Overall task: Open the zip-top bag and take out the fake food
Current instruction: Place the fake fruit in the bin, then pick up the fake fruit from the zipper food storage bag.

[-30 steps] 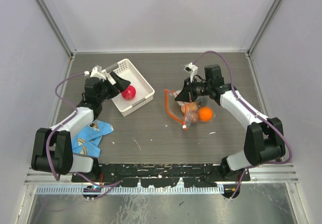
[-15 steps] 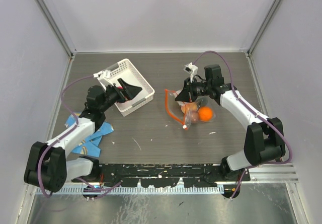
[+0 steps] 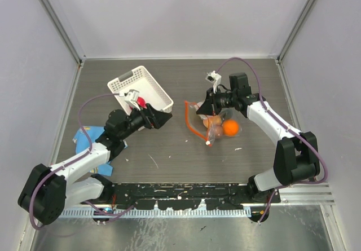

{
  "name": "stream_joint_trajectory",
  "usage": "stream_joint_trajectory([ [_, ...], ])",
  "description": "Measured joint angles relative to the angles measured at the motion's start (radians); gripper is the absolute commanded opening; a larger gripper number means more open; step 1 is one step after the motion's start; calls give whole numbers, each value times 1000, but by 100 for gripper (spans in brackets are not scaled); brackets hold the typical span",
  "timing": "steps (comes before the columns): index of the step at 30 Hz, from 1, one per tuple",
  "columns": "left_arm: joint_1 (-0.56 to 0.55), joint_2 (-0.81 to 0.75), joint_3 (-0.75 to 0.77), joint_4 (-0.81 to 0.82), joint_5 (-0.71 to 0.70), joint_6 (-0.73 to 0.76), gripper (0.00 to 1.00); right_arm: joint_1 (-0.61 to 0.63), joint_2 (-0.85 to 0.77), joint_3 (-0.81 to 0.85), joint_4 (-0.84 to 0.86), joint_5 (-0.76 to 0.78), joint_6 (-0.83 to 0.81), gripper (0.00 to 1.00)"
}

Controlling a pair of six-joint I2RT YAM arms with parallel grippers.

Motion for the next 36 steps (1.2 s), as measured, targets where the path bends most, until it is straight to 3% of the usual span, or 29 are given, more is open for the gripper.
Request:
stream_joint_trajectory([
  [19, -266, 43, -50, 95, -165, 155, 88, 0, 0, 13, -23, -20, -26, 1],
  [36, -386, 114, -50, 145, -252, 302, 88, 0, 13, 26, -43, -32, -46, 1],
])
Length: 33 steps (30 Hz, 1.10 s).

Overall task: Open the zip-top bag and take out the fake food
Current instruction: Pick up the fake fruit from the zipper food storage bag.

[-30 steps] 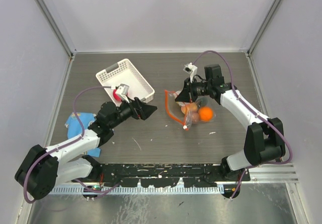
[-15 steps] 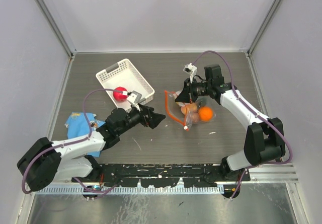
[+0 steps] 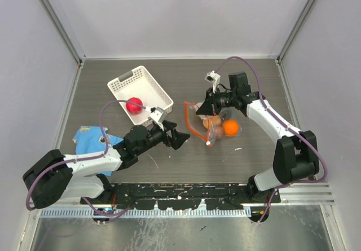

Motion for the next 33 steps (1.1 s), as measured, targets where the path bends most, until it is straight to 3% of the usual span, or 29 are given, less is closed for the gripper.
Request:
stream_joint_trajectory([
  [13, -53, 97, 2, 71, -17, 115, 88, 0, 0, 2, -15, -5, -15, 1],
  [22, -63, 230, 34, 135, 12, 208, 77, 0, 0, 8, -26, -9, -22, 1],
  [29, -63, 324, 109, 169, 17, 247, 62, 0, 0, 13, -35, -15, -28, 1],
  [33, -63, 357, 150, 184, 13, 258, 60, 0, 0, 15, -40, -19, -39, 1],
])
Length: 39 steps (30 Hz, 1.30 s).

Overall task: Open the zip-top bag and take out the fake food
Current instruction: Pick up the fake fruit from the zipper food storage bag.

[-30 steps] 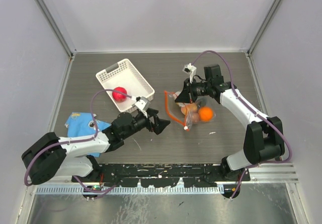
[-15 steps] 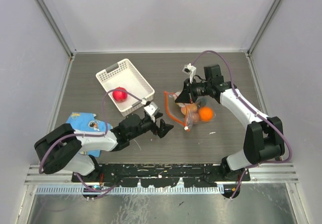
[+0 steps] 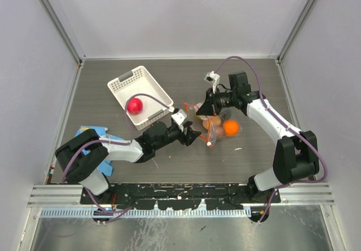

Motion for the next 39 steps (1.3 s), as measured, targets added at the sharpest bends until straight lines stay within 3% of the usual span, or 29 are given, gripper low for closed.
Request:
stream_joint_trajectory([
  [4, 0, 50, 35, 22, -3, 2, 59, 0, 0, 4, -8, -2, -13, 5],
  [12, 0, 154, 65, 78, -3, 8, 60, 0, 0, 44, -87, -10, -103, 58],
  [16, 0, 172, 66, 93, -2, 22, 61, -13, -3, 111, -196, -28, -235, 73],
  [23, 0, 183, 66, 114, 3, 31, 62, -108, -48, 143, -291, 20, -348, 72],
  [33, 1, 216, 58, 157, 8, 36, 63, -101, 19, 144, -298, 368, -387, 39],
  [39, 1, 217, 54, 164, 8, 31, 63, -36, 69, 143, -299, 488, -393, 37],
])
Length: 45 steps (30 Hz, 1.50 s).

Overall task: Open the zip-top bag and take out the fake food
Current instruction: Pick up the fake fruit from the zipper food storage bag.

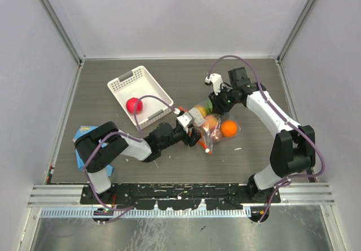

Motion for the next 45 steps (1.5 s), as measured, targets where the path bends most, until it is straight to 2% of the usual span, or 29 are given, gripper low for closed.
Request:
stream_joint_trajectory([
  [14, 1, 0, -28, 1, 0, -18, 63, 32, 4, -7, 28, 119, 1, 37],
  [19, 1, 0, -29, 2, 0, -29, 63, 32, 5, -12, 31, 130, 0, 32],
  [34, 2, 0, -33, 2, 0, -32, 63, 32, 32, -13, 37, 152, -5, 24],
  [45, 7, 0, -36, 2, 0, -37, 63, 32, 87, -13, 37, 180, -6, 21],
])
